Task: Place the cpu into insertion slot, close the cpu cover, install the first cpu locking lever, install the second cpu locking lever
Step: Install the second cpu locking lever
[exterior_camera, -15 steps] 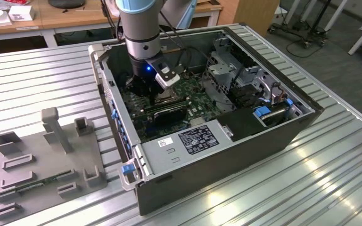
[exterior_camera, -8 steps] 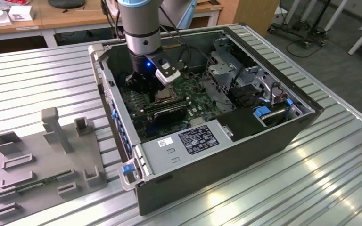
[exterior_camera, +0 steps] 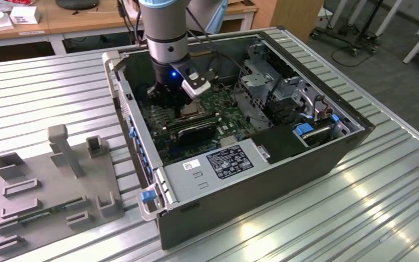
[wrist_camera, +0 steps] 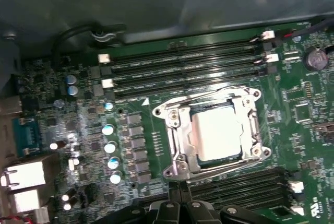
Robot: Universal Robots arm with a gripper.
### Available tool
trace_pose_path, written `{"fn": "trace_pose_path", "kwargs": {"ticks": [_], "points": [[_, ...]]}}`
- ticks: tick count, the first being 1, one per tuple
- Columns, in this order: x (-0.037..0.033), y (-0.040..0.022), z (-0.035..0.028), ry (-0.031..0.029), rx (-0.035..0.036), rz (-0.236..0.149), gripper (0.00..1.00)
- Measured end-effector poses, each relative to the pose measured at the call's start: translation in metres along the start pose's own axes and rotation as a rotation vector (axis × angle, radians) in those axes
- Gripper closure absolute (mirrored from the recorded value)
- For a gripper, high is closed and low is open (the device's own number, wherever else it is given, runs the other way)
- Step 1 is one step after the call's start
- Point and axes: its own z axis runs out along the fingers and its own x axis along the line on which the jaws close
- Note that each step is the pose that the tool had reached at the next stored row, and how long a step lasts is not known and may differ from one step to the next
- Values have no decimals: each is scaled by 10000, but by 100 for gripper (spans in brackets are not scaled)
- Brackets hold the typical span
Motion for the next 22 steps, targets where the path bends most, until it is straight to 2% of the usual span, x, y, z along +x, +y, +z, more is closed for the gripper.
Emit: {"fn": "trace_pose_path", "kwargs": {"ticks": [4,10,11,14,19,22], "points": [[-124,24,16,0,-1,0,89],[-349,66,43,1,-2,0,89],[-367,70,45,0,-4,0,89],[-368,92,47,1,-6,1,89],[-352,175,47,4,-33,-6,89],[-348,200,46,6,-41,-63,89]]}}
